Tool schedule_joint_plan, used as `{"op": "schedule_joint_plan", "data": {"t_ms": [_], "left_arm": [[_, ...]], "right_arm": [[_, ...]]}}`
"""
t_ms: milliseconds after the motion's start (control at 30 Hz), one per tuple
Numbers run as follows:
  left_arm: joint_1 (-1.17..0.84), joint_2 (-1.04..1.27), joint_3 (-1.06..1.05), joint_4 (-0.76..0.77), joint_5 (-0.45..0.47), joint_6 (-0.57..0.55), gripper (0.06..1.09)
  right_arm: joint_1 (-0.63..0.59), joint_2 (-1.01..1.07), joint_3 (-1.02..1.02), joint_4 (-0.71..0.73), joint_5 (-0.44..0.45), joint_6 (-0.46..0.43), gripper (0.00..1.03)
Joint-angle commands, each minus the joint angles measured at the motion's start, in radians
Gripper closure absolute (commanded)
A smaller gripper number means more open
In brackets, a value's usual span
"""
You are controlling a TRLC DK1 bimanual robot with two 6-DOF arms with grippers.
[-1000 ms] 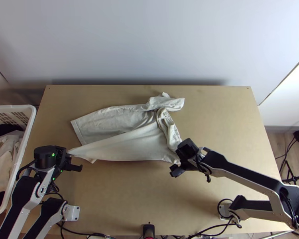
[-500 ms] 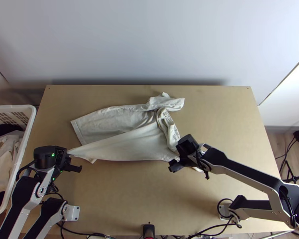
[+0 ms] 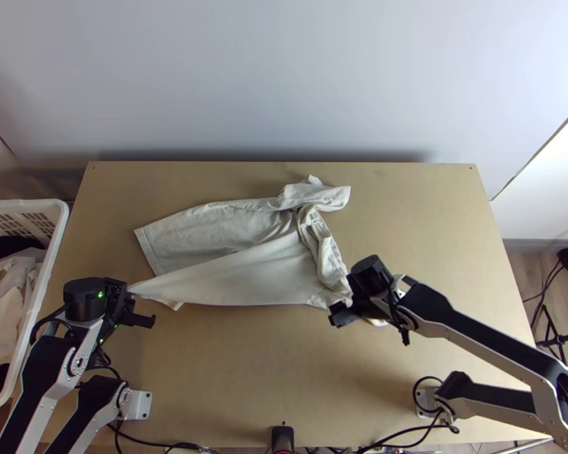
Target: Fold the t-shirt
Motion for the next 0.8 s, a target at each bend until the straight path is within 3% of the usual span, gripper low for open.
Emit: {"op": "schedule_joint_plan", "data": {"t_ms": [0, 767], "left_arm": [[0.000, 0.005, -0.001, 0.001, 0.002, 0.002, 1.05], [-0.002, 0.007, 0.002, 0.001, -0.015, 0.023, 1.05]], "right_arm": [[0.030, -0.043, -0.028, -0.050, 0.001, 0.015, 0.21], [0.025, 0.115, -0.048, 0.037, 0.001, -0.036, 0.22]]}}
